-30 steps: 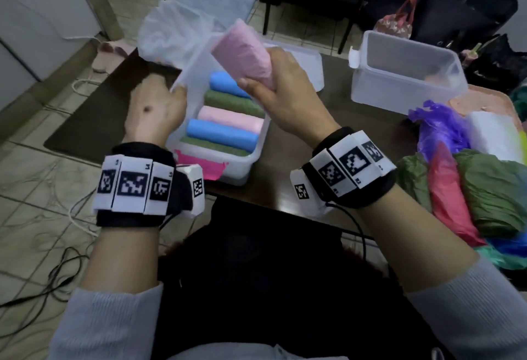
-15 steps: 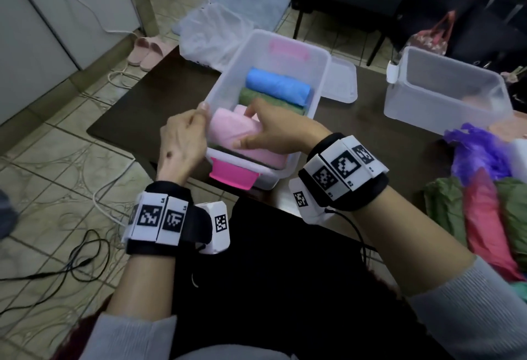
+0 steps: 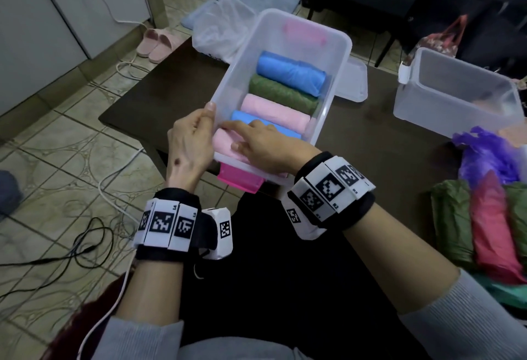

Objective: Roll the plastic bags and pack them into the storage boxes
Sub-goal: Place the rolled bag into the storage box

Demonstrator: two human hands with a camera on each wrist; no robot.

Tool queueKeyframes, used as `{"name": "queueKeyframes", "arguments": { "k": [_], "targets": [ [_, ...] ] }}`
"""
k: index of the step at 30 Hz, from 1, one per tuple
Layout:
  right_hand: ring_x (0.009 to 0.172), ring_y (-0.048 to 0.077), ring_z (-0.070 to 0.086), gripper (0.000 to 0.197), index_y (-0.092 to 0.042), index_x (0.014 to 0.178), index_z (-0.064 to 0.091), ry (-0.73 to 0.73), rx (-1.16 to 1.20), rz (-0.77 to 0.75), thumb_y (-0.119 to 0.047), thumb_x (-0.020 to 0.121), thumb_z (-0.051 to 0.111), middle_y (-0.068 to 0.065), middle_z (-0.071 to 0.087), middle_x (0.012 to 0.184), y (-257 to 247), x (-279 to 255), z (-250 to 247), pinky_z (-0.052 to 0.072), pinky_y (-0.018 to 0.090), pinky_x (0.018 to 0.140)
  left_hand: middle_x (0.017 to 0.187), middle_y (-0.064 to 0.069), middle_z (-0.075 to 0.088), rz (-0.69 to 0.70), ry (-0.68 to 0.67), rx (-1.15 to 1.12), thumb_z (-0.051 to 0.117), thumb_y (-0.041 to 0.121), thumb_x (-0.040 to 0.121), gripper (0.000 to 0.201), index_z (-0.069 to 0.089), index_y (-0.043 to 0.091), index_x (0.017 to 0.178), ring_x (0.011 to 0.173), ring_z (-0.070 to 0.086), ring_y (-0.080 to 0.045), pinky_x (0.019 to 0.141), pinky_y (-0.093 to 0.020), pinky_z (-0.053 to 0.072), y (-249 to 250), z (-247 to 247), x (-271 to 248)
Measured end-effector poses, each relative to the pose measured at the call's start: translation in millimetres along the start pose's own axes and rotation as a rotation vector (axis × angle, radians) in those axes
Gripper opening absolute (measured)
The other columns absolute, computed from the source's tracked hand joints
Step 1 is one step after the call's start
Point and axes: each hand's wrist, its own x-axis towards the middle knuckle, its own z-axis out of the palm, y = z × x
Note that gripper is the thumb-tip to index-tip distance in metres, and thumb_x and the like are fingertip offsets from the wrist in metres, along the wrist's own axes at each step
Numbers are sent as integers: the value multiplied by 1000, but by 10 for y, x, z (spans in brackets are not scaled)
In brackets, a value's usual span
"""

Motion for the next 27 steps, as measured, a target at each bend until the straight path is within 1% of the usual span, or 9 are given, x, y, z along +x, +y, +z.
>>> {"name": "queueKeyframes", "arguments": {
  "k": [4,9,12,15,17,18,21,25,27],
  "targets": [
    [128,33,35,51,-27,144,24,4,35,11,-26,98,45,14,35,140,22,66,-6,25,38,106,61,-8,38,6,0,21,37,39,99,51,51,-2,71,58,32,-18,48,-18,29,-9,8,19],
    [127,28,36,54,-18,138,35,95,84,-29,-25,90,59,11,43,137,96,121,-41,27,35,104,63,-9,40,14,-22,49,36,39,100,54,51,-7,75,64,35,-22,52,-25,29,7,15,59],
    [120,33,43,33,-12,121,58,661,65,-68,-14,88,53,15,51,124,173,103,-24,28,44,104,68,-13,43,15,-22,74,36,38,100,54,53,-9,78,69,37,-24,58,-35,22,60,26,87],
    [135,40,28,58,-8,128,52,1038,75,196,8,74,40,20,39,139,260,35,-103,14,55,112,72,-15,46,-5,-32,96,37,38,100,54,53,-10,80,72,38,-25,58,-31,19,100,44,118],
    [140,37,13,65,-5,142,30,932,362,383,12,79,33,23,16,151,342,-40,-189,9,43,116,71,-12,47,-28,-48,94,37,39,100,54,54,-8,80,72,40,-25,56,-30,19,119,50,144],
    [136,34,23,60,-1,141,26,887,560,430,11,83,33,25,17,149,395,-58,-213,18,39,113,69,-10,47,-40,-57,92,37,40,99,54,55,-7,79,73,40,-25,57,-30,21,129,53,157],
    [112,36,54,39,4,126,44,826,1018,493,3,88,36,25,51,125,523,-40,-231,45,42,97,68,-10,48,-87,-86,96,37,39,99,53,53,-1,69,78,44,-27,63,-30,26,157,68,200],
    [99,33,63,31,4,113,57,782,1101,492,-1,90,37,26,60,113,660,41,-205,51,40,79,71,-12,49,-130,-110,128,38,40,98,51,49,2,66,78,42,-28,58,-29,19,211,88,235],
    [97,32,62,31,4,110,58,773,1098,473,-3,91,35,28,60,114,718,64,-184,51,40,83,80,-13,51,-148,-126,128,39,42,98,48,51,8,67,80,44,-28,61,-28,24,206,99,252]
  ]
}}
